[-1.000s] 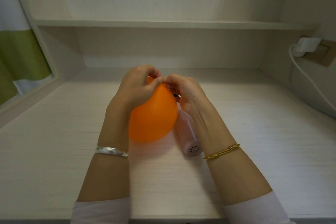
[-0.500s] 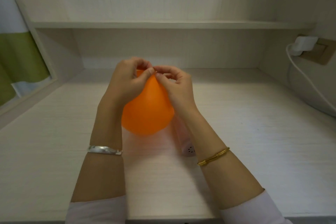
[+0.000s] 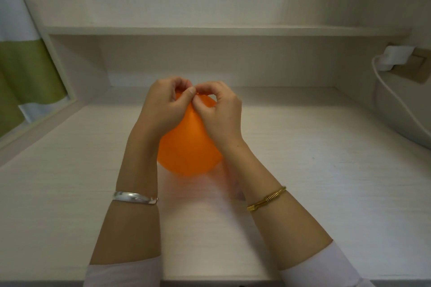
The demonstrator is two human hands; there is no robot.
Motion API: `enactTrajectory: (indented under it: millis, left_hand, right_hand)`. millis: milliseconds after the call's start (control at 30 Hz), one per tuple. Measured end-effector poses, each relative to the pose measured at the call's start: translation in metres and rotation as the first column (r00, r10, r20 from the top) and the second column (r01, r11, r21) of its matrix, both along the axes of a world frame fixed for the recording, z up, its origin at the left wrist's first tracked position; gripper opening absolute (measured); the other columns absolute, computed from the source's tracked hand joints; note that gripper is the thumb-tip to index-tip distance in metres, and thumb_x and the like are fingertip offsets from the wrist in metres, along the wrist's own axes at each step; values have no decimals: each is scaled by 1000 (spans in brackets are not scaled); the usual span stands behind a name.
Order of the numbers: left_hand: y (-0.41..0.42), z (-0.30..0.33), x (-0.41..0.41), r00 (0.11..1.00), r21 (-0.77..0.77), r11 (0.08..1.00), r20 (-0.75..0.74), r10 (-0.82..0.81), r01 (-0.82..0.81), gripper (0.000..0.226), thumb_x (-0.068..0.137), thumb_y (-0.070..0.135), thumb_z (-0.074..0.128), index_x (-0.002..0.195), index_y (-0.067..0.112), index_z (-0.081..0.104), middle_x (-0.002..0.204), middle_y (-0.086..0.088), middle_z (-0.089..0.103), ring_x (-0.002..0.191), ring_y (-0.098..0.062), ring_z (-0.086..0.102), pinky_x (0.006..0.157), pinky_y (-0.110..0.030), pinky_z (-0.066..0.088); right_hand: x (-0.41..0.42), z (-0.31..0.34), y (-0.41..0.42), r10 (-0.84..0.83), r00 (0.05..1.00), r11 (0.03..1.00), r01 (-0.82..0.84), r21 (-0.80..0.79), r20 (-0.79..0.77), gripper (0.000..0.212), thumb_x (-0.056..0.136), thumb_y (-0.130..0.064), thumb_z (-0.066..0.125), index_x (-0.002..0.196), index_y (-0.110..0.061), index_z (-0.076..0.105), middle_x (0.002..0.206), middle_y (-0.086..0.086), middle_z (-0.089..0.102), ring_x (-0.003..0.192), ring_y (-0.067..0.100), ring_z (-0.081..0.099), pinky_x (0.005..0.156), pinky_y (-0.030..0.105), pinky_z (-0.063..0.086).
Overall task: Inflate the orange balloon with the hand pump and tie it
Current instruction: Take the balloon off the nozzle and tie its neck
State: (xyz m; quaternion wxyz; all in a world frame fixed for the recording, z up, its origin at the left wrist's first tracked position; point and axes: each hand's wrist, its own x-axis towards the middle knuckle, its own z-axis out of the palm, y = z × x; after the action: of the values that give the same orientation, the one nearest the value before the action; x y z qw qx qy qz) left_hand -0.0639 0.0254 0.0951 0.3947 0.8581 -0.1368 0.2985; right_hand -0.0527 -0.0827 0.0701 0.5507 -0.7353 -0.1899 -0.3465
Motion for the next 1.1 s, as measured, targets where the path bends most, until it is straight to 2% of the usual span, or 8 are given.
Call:
enactTrajectory:
  millis: [133,233,333,500,633,833,933,1100]
  left_hand:
    - [-2,0,0,996,48,998,82,31,-35,8,90,9,54,89,8,62,98,-1,61,89,-12,53,69,-10,39]
    - [-1,1,-1,993,69,996,110,44,-52,8,90,7,54,87,6,61,99,3,58,91,-11,52,69,4,35]
    - [-1,1,-2,994,63,997,104,35,-42,10,90,7,53,89,2,62,101,2,58,91,-11,52,71,1,37]
    - [-3,0,-5,997,39,999,74,9,-12,11,91,6,52,91,2,62,100,1,60,91,-25,57,76,-28,46]
    - [-1,0,-5,997,91,996,80,3,-10,10,90,6,53,88,2,62,97,2,59,90,-19,56,75,-26,44]
    - [7,-3,-4,997,164,986,73,12,-23,9,90,8,54,86,4,60,100,4,57,90,-9,49,70,2,32]
    - [8,-2,-2,996,181,983,85,-17,1,7,89,6,55,86,4,60,101,5,56,92,-9,48,71,6,30]
    - [11,-5,3,993,168,979,-52,-108,115,6,89,7,56,89,12,60,100,5,60,91,-11,52,68,5,34]
  right_hand:
    - [1,2,2,-23,1000,1000,22,17,18,7,78,-5,66,84,-4,70,89,12,68,81,17,59,73,25,44]
    - [2,3,4,-31,998,996,35,-79,51,11,80,-6,64,89,-3,69,93,12,68,84,25,62,74,38,48]
    - [2,2,2,-38,995,990,50,-135,91,11,80,-7,64,90,-3,68,94,13,67,86,30,62,75,49,48]
    - [3,0,2,-60,990,981,83,-176,130,10,80,-10,64,87,-4,68,90,11,68,83,28,62,75,52,48]
    - [2,-3,3,-111,966,975,151,-163,233,6,77,-4,66,79,0,69,81,15,69,70,33,62,64,46,50]
    - [4,-7,5,-106,955,973,158,-169,279,6,75,-1,66,77,2,70,79,17,70,68,36,64,59,46,51]
    - [7,-9,2,-93,948,983,136,-125,303,5,73,1,67,75,2,71,79,17,71,69,35,66,58,43,53]
    - [16,-17,-4,-39,980,997,52,-64,196,4,69,6,71,67,4,69,75,19,69,71,34,66,62,39,52]
